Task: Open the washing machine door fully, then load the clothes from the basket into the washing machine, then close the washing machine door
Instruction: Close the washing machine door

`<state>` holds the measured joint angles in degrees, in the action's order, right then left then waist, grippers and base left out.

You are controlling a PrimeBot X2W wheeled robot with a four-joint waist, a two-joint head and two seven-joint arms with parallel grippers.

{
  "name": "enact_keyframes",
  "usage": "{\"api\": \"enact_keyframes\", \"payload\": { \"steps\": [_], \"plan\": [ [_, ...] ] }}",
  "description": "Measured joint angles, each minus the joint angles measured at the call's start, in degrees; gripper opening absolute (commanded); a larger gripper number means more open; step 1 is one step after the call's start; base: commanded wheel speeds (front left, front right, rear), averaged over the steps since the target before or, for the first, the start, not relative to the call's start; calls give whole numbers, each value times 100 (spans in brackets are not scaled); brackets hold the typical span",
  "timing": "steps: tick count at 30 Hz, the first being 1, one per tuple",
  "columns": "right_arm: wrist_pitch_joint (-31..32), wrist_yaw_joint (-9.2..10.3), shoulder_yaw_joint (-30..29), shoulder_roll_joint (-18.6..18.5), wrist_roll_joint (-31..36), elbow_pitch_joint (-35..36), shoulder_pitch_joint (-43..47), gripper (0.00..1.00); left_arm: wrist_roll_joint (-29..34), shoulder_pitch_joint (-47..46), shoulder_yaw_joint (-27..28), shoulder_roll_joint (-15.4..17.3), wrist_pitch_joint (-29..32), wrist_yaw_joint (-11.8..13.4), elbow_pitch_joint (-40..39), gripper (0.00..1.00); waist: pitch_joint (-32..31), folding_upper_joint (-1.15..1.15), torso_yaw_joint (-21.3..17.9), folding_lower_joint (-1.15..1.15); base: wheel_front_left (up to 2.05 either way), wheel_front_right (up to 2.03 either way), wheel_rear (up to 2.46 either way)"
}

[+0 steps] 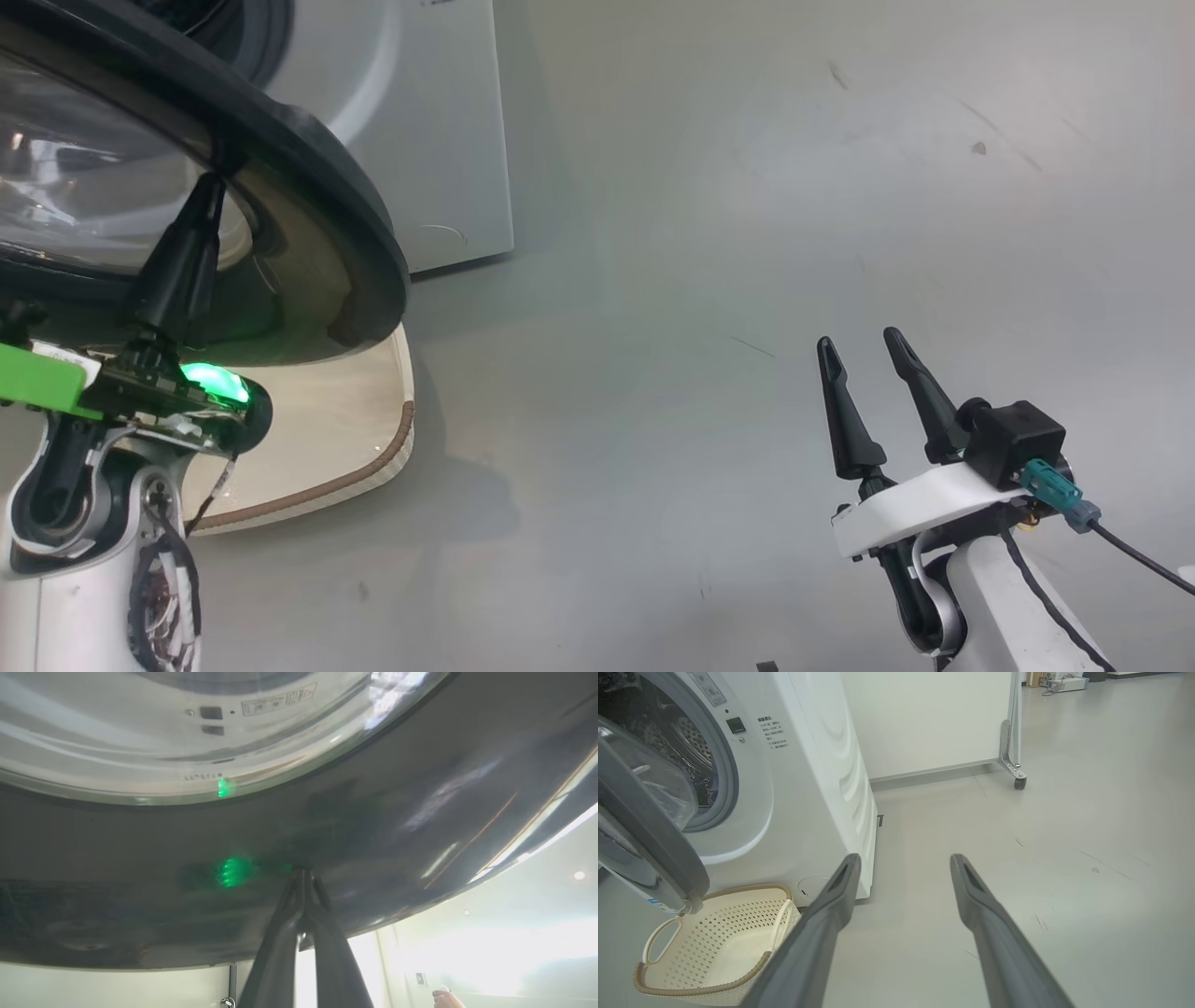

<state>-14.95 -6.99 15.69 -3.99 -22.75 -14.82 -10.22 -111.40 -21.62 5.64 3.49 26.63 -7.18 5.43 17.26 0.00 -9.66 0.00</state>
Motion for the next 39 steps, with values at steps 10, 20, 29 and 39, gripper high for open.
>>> {"api": "enact_keyframes", "payload": {
  "steps": [10, 20, 29, 39],
  "plan": [
    [0, 0, -116, 25, -1, 27, -116, 100, 234, -531, 157, -46, -257, 0, 416, 0, 252, 0, -236, 0, 0, 0, 0],
    [0, 0, -268, 31, -1, -8, -116, 100, 234, -563, 260, -100, -249, 0, 679, 0, 85, 0, -132, 0, 0, 0, 0],
    [0, 0, -276, 34, -1, -101, -93, 100, 248, -23, 569, -141, -310, 0, 744, 0, -274, 0, 71, 0, 0, 0, 0],
    [0, 0, -278, 36, -1, -186, 142, 100, 292, 573, 731, -189, -449, 0, 712, 52, -748, 0, 331, 0, 0, 0, 0]
  ]
}}
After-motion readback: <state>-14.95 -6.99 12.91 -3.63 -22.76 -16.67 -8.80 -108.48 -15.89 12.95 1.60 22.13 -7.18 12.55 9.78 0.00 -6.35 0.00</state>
